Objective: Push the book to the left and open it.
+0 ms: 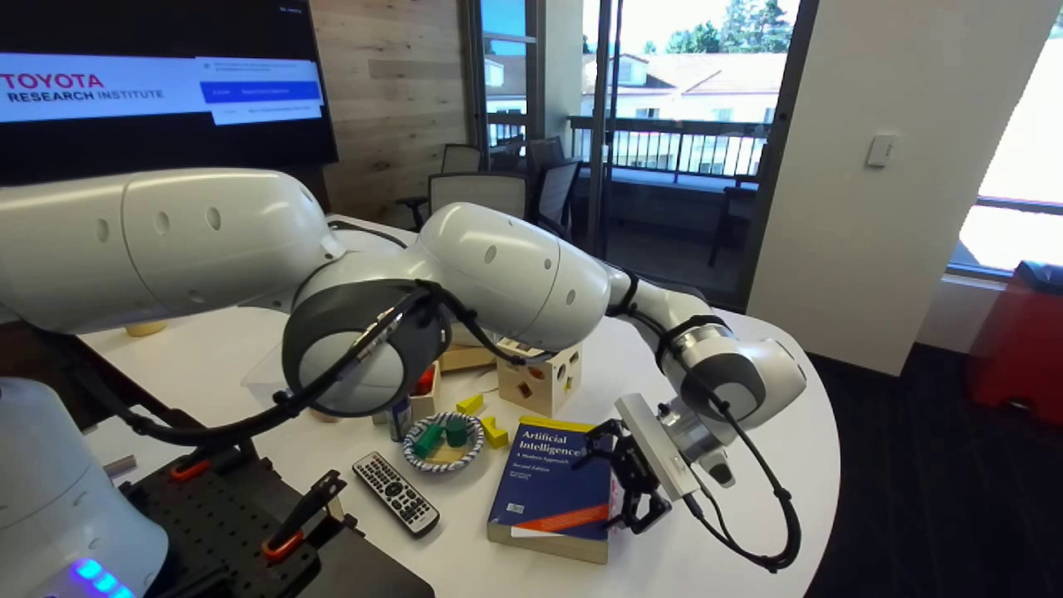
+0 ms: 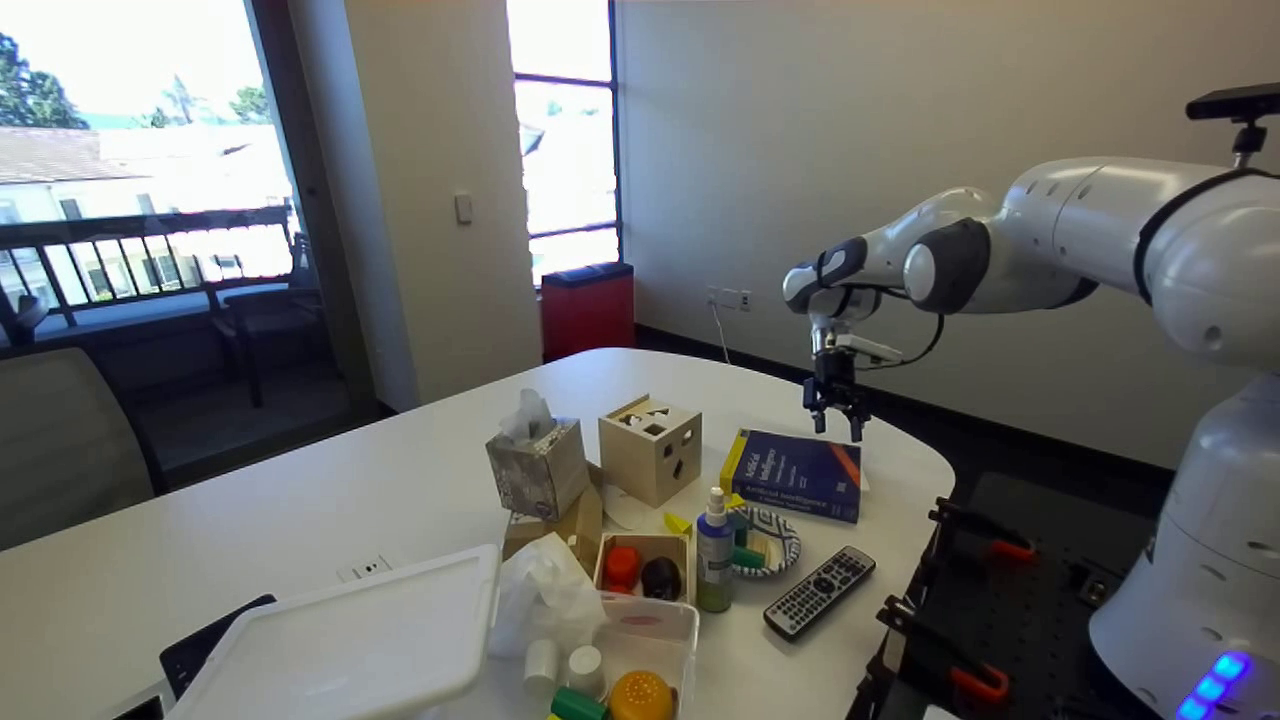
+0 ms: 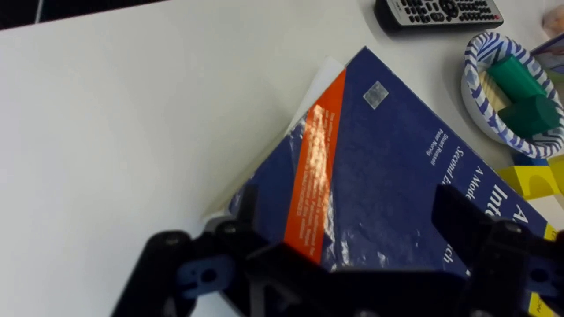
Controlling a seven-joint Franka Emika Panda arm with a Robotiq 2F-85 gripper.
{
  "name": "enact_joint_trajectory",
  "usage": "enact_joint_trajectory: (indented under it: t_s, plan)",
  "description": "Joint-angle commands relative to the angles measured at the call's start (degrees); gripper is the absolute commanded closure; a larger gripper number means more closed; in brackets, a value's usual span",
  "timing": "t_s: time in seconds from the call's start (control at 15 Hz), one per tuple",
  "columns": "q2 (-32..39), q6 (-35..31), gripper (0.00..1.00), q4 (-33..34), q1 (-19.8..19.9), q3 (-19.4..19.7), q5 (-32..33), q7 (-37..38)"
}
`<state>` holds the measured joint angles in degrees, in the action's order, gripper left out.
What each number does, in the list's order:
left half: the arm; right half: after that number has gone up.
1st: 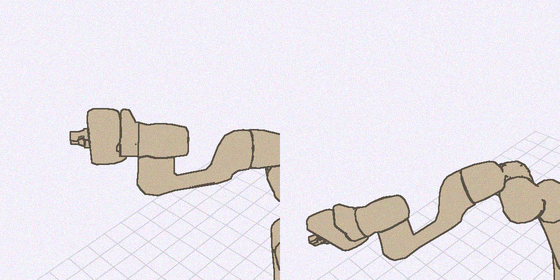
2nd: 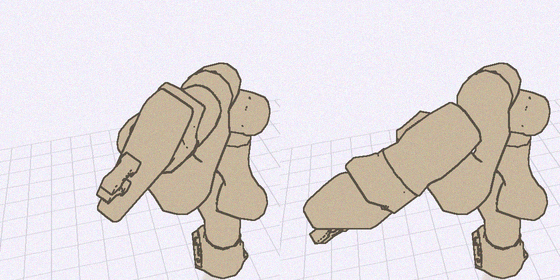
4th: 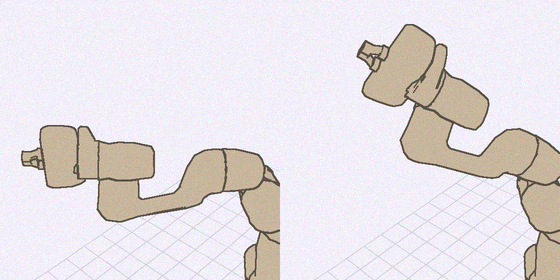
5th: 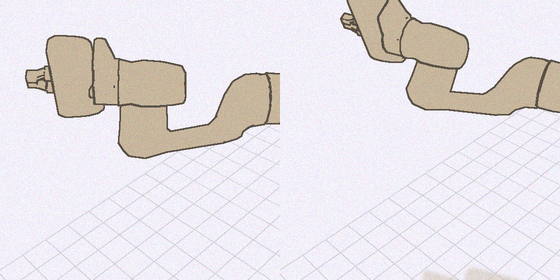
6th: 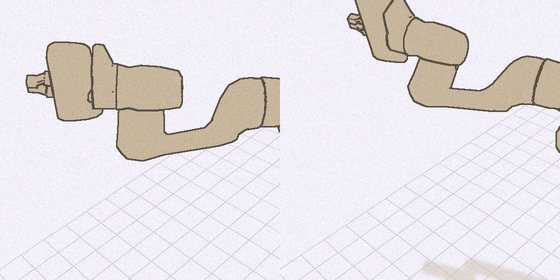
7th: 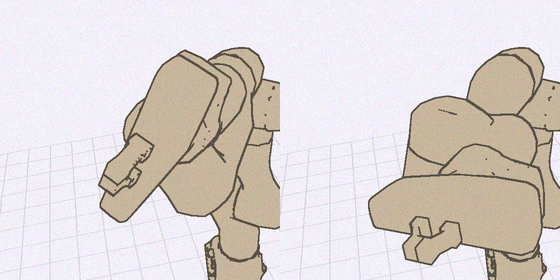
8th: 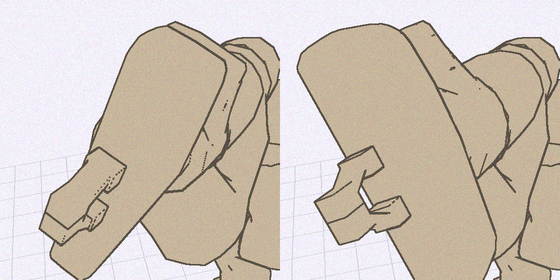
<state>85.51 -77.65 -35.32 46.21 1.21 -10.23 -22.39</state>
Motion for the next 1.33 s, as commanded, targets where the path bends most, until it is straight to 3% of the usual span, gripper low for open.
enact_joint_trajectory:
  t_s: [0.0, 1.27]
  plan:
    - [0.0, 3.1, 0.0, 0.39, 0.4, -0.32, 0.49, 2.79]
    - [-0.02, 2.59, 0.0, 0.3, 0.56, -0.66, 0.51, 2.48]
